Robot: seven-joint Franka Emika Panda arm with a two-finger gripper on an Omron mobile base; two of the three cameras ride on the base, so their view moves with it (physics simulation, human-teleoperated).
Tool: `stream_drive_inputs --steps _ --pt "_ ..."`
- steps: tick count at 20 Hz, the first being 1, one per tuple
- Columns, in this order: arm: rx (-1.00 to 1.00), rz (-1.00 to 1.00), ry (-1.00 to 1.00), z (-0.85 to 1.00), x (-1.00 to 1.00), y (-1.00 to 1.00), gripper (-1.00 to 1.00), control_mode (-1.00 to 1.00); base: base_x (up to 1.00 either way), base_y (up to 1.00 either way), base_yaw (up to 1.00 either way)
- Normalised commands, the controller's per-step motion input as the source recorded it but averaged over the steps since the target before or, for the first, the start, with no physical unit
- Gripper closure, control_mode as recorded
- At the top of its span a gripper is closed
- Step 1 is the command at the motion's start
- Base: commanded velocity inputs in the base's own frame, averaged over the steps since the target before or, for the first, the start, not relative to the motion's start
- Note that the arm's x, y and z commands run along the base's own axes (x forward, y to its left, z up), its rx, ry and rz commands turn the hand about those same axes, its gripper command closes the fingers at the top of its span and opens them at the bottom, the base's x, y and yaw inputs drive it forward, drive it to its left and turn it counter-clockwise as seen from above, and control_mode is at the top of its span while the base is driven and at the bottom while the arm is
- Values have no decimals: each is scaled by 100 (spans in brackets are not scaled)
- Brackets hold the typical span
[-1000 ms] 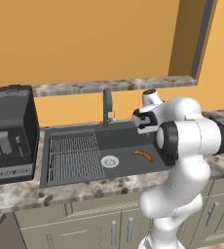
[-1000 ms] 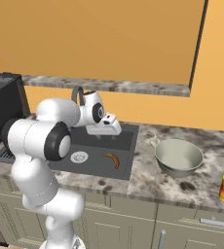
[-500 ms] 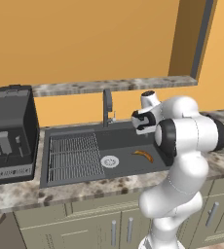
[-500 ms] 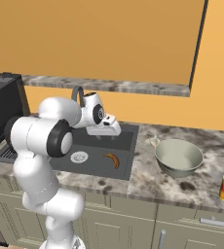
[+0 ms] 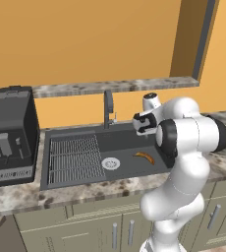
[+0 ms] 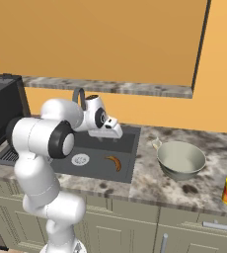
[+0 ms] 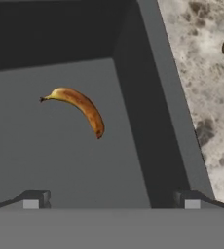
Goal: Remove the garlic and banana from the sink. Then move the bowl and cup from the counter to the sink for washing.
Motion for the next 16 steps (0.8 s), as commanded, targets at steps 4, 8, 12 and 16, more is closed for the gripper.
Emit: stream_drive_inputs --steps 4,8,12,16 --pt "6 0 -5 -10 8 5 -100 -100 0 0 0" --pt "7 2 -1 -8 11 2 -100 -100 0 0 0" --pt "3 6 0 -8 11 1 -100 -100 0 0 0" --pt "0 16 0 -7 10 0 -100 -100 0 0 0"
